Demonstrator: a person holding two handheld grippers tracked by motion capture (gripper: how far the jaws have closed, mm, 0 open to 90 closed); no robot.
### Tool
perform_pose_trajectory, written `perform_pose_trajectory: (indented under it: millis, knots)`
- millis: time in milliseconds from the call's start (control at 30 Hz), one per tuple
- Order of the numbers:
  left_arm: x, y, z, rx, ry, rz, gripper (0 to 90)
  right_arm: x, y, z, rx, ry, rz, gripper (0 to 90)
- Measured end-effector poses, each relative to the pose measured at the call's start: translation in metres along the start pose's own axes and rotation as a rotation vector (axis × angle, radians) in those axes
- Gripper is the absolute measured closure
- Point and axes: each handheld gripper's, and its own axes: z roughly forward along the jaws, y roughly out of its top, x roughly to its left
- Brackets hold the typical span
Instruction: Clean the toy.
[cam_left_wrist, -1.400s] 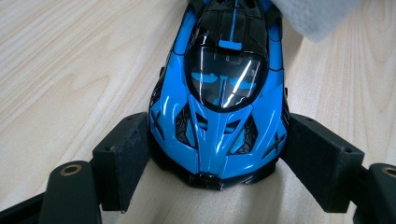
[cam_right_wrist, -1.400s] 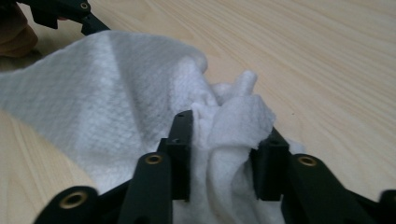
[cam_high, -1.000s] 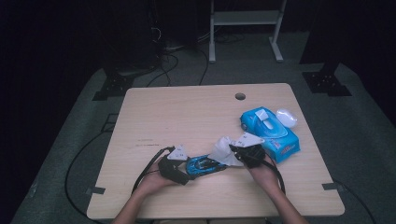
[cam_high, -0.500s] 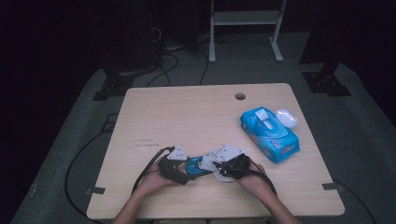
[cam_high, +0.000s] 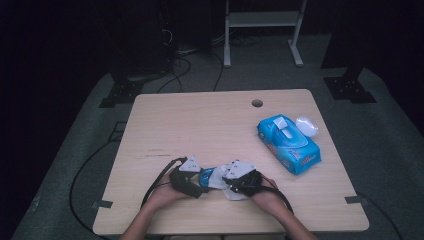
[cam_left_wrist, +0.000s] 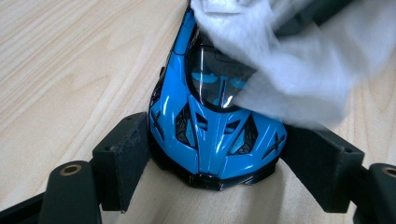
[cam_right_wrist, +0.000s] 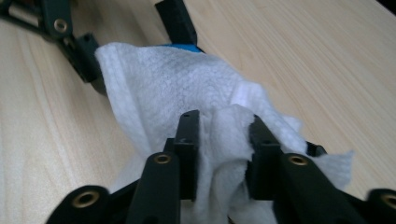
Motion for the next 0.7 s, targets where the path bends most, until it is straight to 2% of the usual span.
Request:
perform_pose_trajectory:
  millis: [33, 100, 233, 300, 333, 367, 400, 533, 633, 667, 700]
  knots:
    - [0.000, 0.000, 0.000, 0.000, 0.001, 0.002, 23.8, -0.005, -0.001, -0.001, -0.008, 0.019, 0.037, 76.7]
    - [0.001, 0.000, 0.000, 0.004, 0.001, 0.006, 23.9, -0.015, -0.004, -0.003, -0.007, 0.053, 0.107, 78.9]
    - [0.000, 0.000, 0.000, 0.002, 0.002, 0.005, 23.9, -0.034, -0.014, -0.007, 0.015, 0.034, 0.177, 80.8]
    - [0.000, 0.000, 0.001, 0.003, 0.004, 0.007, 23.8, -0.039, -0.018, -0.009, 0.006, 0.047, 0.220, 81.2]
    - [0.000, 0.000, 0.001, 0.002, 0.003, 0.007, 23.8, -0.037, -0.017, -0.009, 0.011, 0.044, 0.220, 81.4]
    - [0.000, 0.000, 0.001, 0.004, 0.002, 0.010, 23.8, -0.030, -0.013, -0.006, -0.005, 0.057, 0.195, 81.7]
    - [0.000, 0.000, 0.001, 0.001, 0.002, 0.007, 23.8, -0.030, -0.013, -0.006, -0.005, 0.057, 0.195, 81.7]
    - [0.000, 0.000, 0.000, 0.005, 0.003, 0.009, 23.9, -0.018, -0.004, -0.001, -0.043, 0.126, 0.179, 81.7]
    - [0.000, 0.000, 0.000, 0.003, 0.004, 0.006, 23.8, -0.020, -0.005, -0.001, -0.038, 0.127, 0.184, 82.0]
    - [0.000, 0.000, 0.000, 0.001, 0.002, 0.006, 23.9, -0.027, -0.009, -0.003, -0.020, 0.095, 0.198, 82.0]
    - [0.000, 0.000, 0.000, 0.001, 0.001, 0.006, 23.9, -0.030, -0.011, -0.004, -0.017, 0.091, 0.206, 82.0]
